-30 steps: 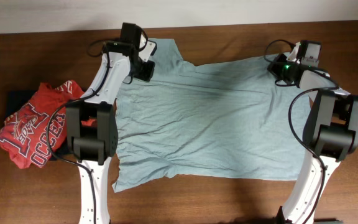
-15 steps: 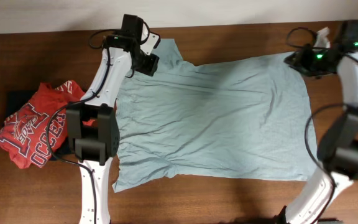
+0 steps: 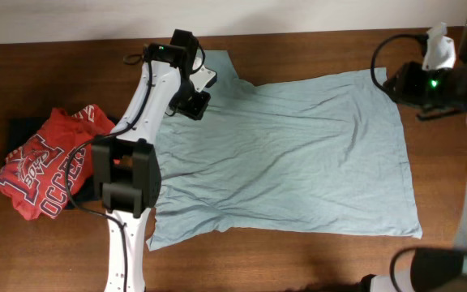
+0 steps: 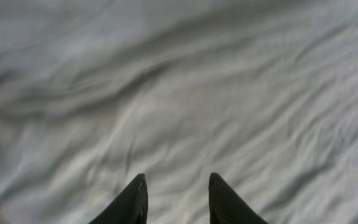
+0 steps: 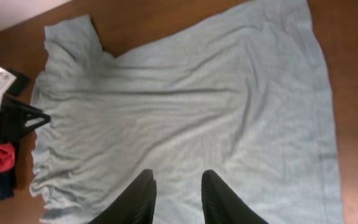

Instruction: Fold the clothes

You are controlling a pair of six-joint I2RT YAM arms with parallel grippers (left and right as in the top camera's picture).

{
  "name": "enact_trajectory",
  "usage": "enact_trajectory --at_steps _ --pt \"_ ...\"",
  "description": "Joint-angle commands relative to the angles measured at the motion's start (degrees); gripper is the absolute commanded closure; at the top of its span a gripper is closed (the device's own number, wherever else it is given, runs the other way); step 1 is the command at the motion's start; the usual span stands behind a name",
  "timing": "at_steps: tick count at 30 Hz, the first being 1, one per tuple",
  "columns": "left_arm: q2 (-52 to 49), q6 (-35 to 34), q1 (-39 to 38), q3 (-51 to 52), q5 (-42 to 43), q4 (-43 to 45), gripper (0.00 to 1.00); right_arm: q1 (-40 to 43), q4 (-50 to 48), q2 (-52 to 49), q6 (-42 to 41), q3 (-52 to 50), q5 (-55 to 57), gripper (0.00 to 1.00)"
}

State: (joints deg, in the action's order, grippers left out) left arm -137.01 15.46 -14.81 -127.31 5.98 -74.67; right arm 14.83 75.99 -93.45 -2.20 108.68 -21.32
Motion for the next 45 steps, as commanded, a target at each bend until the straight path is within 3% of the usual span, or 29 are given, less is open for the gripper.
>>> enact_trajectory --at_steps 1,8,16,24,27,31,37,38,41,43,45 --pt "12.83 -1.95 0.28 -2.62 -8.35 -3.52 0.65 -0.20 3.50 4.22 -0.81 0.79 2.99 0.69" --pt "24.39 -6.93 0.33 -2.60 -11.54 -11.67 0.61 -0.20 13.14 5.75 -1.49 0.72 4.15 0.62" --pt "27.65 -14.93 0.33 -1.97 -16.39 -22.03 0.62 -0.22 20.76 5.75 -1.49 0.17 5.49 0.60" --pt "33.29 -19.41 0.33 12.48 -20.81 -21.53 0.61 -0.76 21.14 6.38 -1.70 -5.03 5.53 0.56" --pt "35.04 -20.17 0.33 22.36 -18.49 -16.39 0.61 -0.96 20.13 6.36 -1.70 -10.45 5.53 0.56" --pt "36.28 -18.23 0.33 35.91 -9.05 -4.66 0.57 -0.96 15.74 6.43 -2.40 -20.41 5.51 0.55" --pt "36.26 -18.25 0.33 55.41 4.52 12.63 0.58 -0.96 1.92 6.29 -5.44 -42.01 5.09 0.54" --pt "36.26 -18.29 0.33 57.79 5.68 14.97 0.58 -0.94 -0.87 6.12 -6.16 -45.05 5.09 0.58" --pt "36.26 -19.08 0.33 63.91 9.22 20.83 0.63 -0.94 -8.63 5.53 -10.62 -52.17 5.09 0.86" --pt "36.26 -19.91 0.33 66.93 9.70 23.71 0.67 -0.94 -14.03 5.53 -12.35 -56.06 5.07 0.95" --pt "36.26 -21.40 0.33 69.59 9.73 26.56 0.69 -0.94 -18.05 5.53 -13.35 -58.90 5.07 0.96"
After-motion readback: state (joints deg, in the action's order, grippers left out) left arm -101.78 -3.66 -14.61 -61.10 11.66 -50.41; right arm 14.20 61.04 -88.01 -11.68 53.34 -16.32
